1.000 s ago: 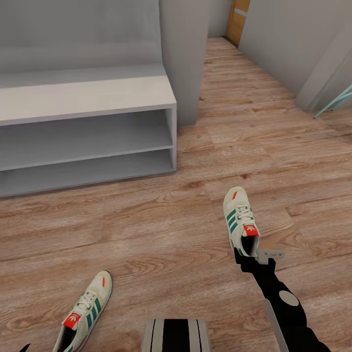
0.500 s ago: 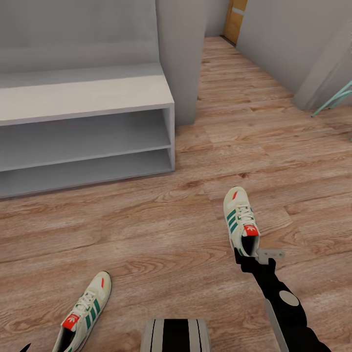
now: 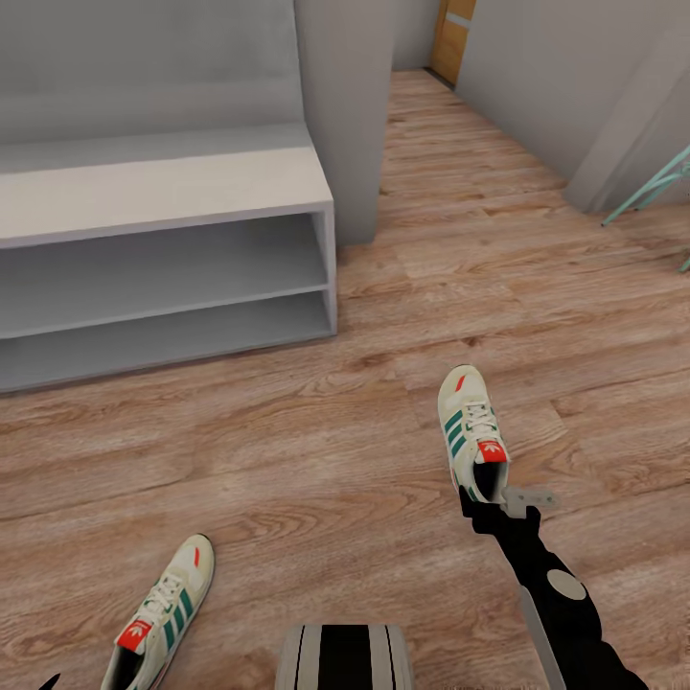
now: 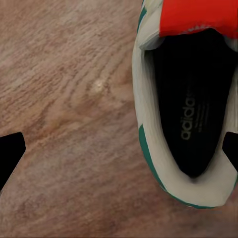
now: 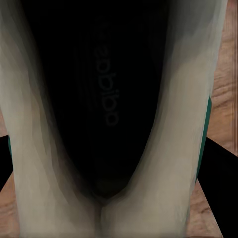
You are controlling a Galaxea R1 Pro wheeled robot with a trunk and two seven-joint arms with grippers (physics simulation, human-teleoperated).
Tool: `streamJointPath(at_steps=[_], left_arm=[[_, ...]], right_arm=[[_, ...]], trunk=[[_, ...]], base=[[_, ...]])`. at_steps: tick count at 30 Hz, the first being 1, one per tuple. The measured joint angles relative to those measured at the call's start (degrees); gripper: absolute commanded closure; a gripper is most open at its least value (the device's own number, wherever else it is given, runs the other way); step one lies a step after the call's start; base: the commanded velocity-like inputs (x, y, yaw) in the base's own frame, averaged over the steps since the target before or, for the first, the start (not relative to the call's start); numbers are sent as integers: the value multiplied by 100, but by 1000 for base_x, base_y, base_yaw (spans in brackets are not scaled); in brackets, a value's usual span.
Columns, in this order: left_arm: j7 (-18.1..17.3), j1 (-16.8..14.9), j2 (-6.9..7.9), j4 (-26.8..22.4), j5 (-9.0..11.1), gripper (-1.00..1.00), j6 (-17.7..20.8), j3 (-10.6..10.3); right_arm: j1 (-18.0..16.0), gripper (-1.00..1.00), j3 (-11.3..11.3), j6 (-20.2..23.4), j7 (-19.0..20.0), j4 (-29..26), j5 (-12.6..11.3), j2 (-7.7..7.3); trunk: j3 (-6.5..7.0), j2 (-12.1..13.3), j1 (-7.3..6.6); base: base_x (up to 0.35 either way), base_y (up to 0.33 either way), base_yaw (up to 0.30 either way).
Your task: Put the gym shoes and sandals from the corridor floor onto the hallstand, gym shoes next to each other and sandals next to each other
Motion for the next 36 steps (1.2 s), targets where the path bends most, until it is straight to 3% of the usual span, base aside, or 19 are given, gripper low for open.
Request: streamJointPath(at_steps=[19,26,36], left_arm=[[0,1,-17,-1,-12,-100,3,-19],[-7,1,-19,7,-28,-100,4,-33],[-34,1,-24,8,-39,-100,1,-240]], right_arm=[[0,100,-1,0,0,1,1,0],[0,100,-1,0,0,1,0,0],[-1,100,2,0,0,1,0,0]], trunk=[[-7,0,0],[-174,-9,18],[-223,-9,18]], base=[[0,0,-44],[0,0,0],[0,0,0]])
